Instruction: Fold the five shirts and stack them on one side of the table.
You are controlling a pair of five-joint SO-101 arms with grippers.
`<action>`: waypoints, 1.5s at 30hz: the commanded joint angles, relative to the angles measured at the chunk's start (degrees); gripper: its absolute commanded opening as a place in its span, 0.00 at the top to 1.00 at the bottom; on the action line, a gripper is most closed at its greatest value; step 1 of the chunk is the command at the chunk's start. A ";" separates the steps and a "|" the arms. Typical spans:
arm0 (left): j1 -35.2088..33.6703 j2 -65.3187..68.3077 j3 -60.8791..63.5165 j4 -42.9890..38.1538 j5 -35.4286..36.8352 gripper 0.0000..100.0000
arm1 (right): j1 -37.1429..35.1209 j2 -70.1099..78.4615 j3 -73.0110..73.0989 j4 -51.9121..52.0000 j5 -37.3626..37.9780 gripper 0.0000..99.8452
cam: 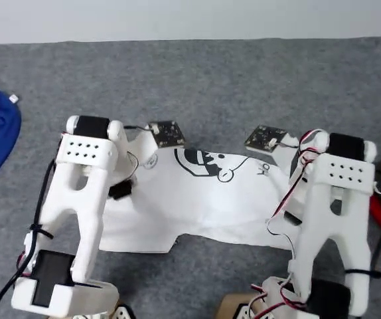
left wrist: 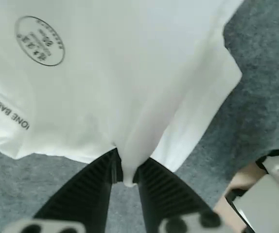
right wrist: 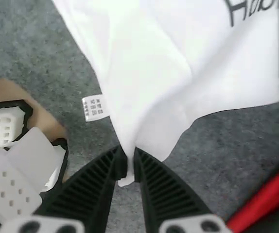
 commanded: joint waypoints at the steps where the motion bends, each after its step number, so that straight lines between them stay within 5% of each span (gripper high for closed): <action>1: 0.09 1.85 0.75 1.76 -0.44 0.99 | -0.13 1.63 1.85 -3.74 0.70 0.99; 14: -6.86 29.63 -23.60 1.41 -0.44 0.93 | -0.13 14.64 2.81 -21.41 0.35 0.99; 25: -6.68 39.38 -35.38 1.58 -0.53 0.93 | 0.40 17.71 2.81 -22.73 0.35 0.99; 37: -6.77 39.38 -38.90 1.58 -4.31 0.93 | 5.14 17.10 1.05 -14.11 0.35 0.90; 45: -7.03 37.54 -39.60 1.58 -6.33 0.93 | 7.34 17.10 -15.30 -0.04 0.35 0.78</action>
